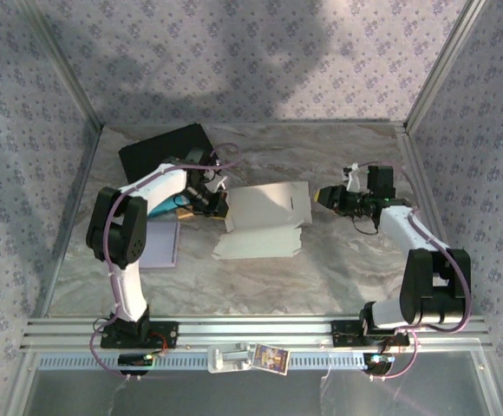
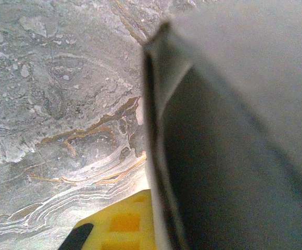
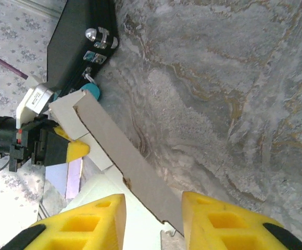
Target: Fold the paper box
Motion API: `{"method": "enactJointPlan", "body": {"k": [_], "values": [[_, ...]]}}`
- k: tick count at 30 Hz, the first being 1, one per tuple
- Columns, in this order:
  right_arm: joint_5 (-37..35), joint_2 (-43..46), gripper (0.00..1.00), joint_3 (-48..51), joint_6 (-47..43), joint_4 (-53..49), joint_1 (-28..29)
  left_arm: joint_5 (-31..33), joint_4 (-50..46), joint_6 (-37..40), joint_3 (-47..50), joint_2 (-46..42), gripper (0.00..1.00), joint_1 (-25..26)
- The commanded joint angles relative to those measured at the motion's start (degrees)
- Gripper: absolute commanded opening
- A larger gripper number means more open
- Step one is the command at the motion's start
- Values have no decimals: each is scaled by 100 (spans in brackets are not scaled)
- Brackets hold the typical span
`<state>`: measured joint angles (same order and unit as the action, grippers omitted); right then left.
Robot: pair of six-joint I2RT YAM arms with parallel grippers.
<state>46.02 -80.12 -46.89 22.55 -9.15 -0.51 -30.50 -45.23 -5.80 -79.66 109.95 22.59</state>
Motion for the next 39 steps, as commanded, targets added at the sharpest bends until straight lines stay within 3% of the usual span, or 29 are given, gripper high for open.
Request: {"method": "enactJointPlan", "body": {"k": [1, 5, 10, 16, 28, 39], "values": [[29, -185, 32, -232, -270, -76, 32, -219, -126, 167, -77, 43, 0, -18], [-269, -550, 33, -528, -715, -584, 421, -264, -73, 157, -33, 35, 0, -31], [-95, -598, 29, -320, -310, -34, 231, -290, -30, 150, 25, 32, 0, -62], [23, -419, 27, -299, -282, -54, 171, -304, 61, 94, 105, 0, 0, -69], [233, -666, 32, -583, -486, -141, 616, -307, 107, 18, 151, -26, 0, -69], [-251, -772, 35, -781, -838, -531, 855, -313, 123, 8, 170, -70, 0, -53]]}}
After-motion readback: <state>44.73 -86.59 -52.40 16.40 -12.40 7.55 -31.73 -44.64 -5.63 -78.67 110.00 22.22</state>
